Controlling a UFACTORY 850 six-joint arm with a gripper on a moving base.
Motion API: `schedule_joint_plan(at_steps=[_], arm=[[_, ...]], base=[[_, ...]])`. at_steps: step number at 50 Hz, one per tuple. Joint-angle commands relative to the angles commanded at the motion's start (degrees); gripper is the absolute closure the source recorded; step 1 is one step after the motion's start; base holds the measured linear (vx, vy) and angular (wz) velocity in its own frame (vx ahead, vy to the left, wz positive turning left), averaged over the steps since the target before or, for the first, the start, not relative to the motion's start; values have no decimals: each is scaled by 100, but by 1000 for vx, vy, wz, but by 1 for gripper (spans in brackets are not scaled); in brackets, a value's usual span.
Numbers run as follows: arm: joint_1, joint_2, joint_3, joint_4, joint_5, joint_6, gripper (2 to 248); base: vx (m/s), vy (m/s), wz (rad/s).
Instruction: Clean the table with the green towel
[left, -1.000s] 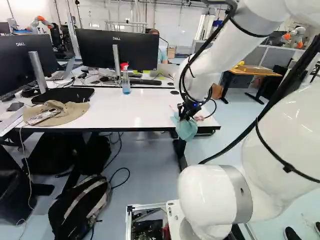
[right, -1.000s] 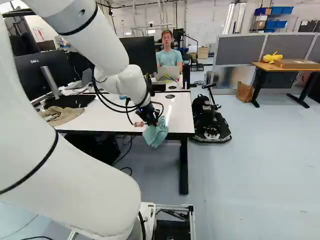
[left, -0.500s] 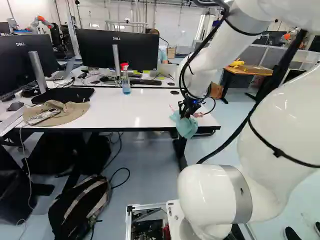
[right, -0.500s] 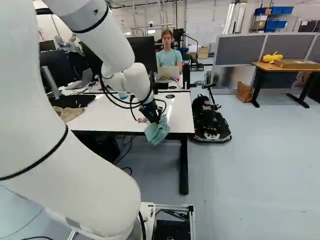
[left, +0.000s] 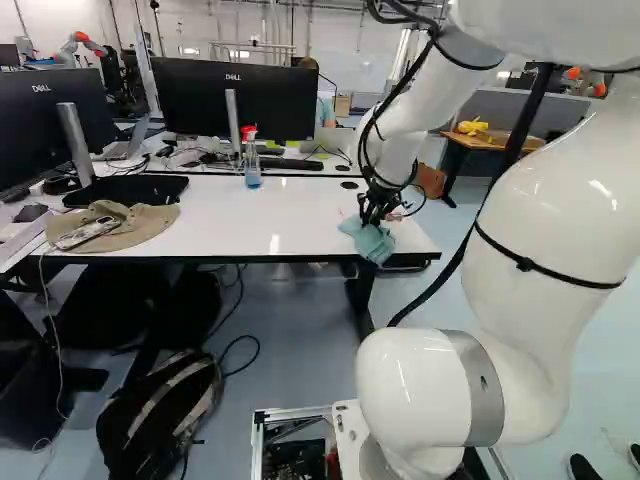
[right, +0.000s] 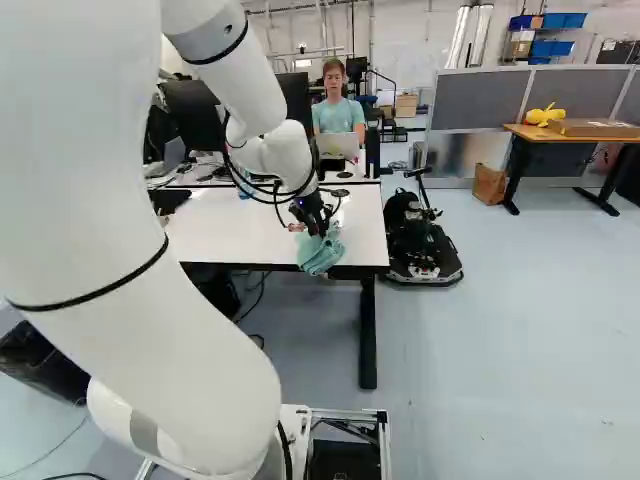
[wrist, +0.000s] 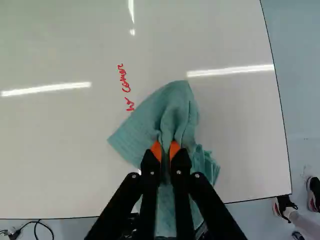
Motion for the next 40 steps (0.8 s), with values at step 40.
schedule_joint_plan(at_steps=[40], arm=[[186, -1031, -1172, 0, 0, 0, 212]], base=[[0, 0, 0]])
